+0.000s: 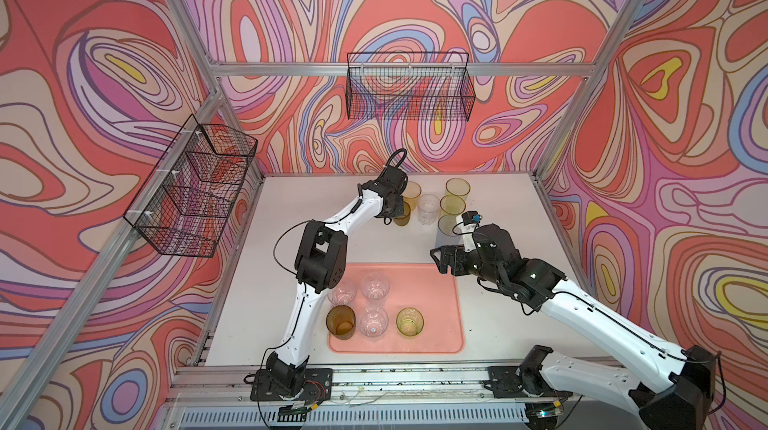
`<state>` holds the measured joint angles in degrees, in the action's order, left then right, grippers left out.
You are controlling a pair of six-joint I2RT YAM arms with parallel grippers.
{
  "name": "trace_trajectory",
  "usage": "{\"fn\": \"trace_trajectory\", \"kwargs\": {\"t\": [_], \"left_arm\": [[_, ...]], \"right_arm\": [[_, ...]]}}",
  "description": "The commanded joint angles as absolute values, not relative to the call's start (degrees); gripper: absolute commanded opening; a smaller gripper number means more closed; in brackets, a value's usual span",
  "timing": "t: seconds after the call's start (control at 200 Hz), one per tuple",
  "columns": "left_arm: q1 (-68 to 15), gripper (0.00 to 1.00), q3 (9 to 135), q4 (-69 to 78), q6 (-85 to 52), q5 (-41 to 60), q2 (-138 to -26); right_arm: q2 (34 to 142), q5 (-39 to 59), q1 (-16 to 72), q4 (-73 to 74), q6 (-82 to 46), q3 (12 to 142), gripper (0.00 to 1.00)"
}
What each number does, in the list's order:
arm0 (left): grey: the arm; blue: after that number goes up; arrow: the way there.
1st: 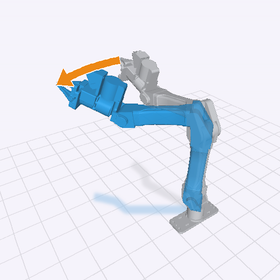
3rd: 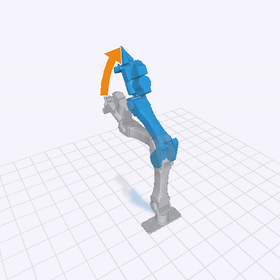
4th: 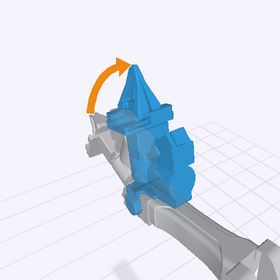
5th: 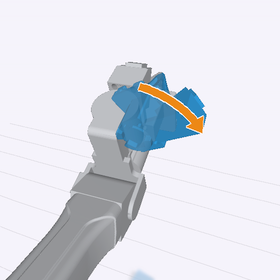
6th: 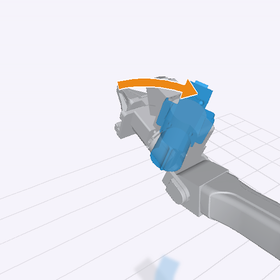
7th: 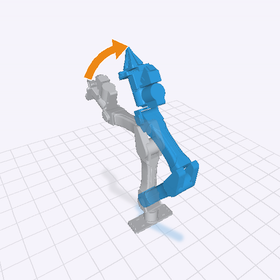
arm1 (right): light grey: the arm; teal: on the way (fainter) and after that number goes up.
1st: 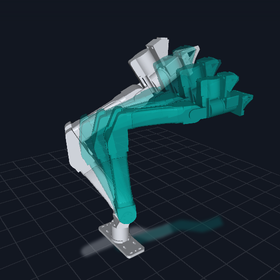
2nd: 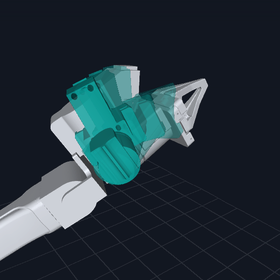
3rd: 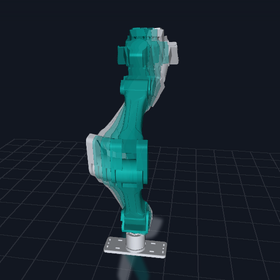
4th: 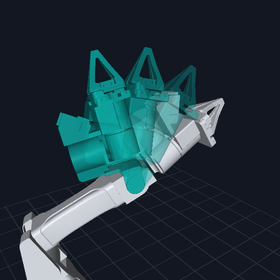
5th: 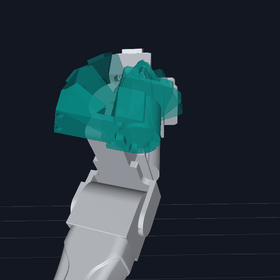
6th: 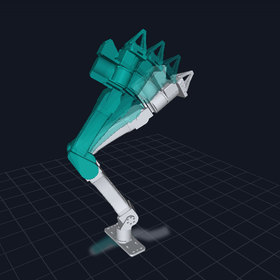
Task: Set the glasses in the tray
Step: 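Move the left gripper to the olive glass while the right gripper withdraws, then close the left gripper on the rim of the olive dimpled glass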
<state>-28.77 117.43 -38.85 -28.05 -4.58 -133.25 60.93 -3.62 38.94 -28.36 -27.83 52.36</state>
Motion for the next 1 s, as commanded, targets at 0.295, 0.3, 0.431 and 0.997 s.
{"fn": "trace_trajectory", "kwargs": {"t": [0.295, 0.3, 0.431, 0.997], "left_arm": [[-28.53, 0.00, 113.68, -39.88, -27.42, -8.21, -130.31], [-28.55, 0.00, 113.49, -39.76, -27.42, -8.23, -130.11], [-28.53, 0.00, 109.18, -37.25, -27.51, -8.53, -125.88], [-28.55, 0.00, 91.62, -32.71, -27.86, -2.83, -107.35]], "right_arm": [[61.54, -2.73, 38.58, -28.61, -30.81, 51.41, 0.98], [61.53, -2.73, 38.58, -28.63, -30.83, 51.41, 0.98], [60.97, -2.13, 38.54, -28.92, -31.51, 51.68, 0.98], [56.11, -0.39, 38.53, -27.49, -38.73, 49.60, 0.98]]}}
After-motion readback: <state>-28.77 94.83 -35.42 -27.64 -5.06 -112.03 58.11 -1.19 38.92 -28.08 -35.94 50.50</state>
